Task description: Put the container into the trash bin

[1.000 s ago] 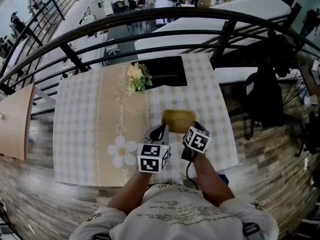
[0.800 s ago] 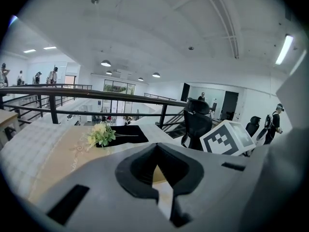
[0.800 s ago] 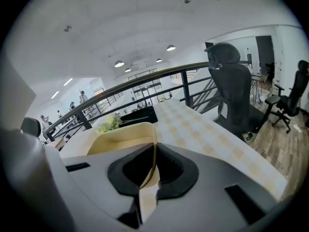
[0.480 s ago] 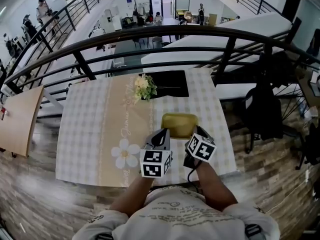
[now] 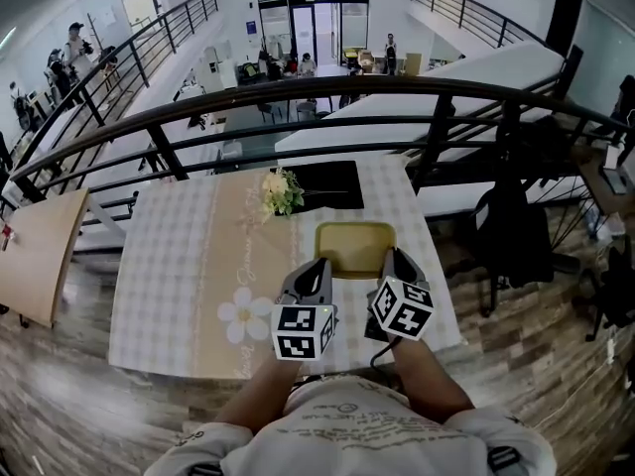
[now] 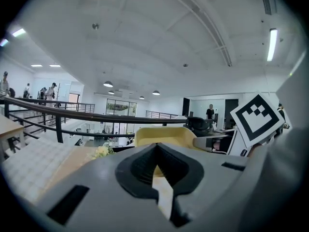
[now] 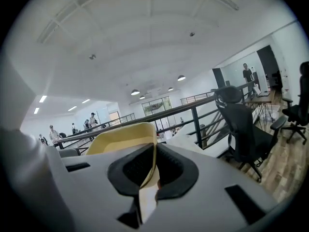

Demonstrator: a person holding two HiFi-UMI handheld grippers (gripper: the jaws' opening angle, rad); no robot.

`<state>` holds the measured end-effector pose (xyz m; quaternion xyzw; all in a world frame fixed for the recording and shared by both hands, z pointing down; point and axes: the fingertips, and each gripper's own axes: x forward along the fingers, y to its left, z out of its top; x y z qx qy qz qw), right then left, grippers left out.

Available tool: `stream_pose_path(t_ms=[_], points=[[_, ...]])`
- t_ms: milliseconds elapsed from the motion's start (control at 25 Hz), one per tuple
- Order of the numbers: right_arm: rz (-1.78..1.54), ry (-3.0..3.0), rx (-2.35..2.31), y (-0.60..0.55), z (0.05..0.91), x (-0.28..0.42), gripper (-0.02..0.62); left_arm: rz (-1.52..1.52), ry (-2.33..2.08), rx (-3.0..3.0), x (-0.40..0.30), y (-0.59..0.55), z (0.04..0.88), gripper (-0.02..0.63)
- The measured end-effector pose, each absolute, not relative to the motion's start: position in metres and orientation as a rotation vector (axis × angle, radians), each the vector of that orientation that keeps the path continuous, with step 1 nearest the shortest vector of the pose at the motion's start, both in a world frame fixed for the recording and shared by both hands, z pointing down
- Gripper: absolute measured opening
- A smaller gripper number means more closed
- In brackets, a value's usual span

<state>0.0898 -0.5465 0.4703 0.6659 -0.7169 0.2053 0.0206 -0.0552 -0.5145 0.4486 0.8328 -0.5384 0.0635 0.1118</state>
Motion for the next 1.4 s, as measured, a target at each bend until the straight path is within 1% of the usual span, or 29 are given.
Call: stream_pose_path(t_ms=[160, 360, 560, 1400], points=[[0.614, -2.256, 2.085, -0.539, 0.456, 0.095, 0.017, 0.155, -1.595, 2.477, -0.049, -0.51, 0.431, 0.003], [0.597, -2.272, 2.092, -0.533, 0.454, 0.1, 0.017, 0.177, -1.597, 2.468, -0.042, -0.507, 0.434, 0.003], [0.65, -2.297, 2.08, -0.53, 0.46, 0.103, 0.015, 0.2, -1.598, 2.47, -0.038, -0.502, 0.434, 0.003], [0.674, -2.243, 2.054, -0.536, 0.478, 0.093, 0.015, 0.203, -1.623, 2.442, -0.056, -0.503, 0.439, 0.003]])
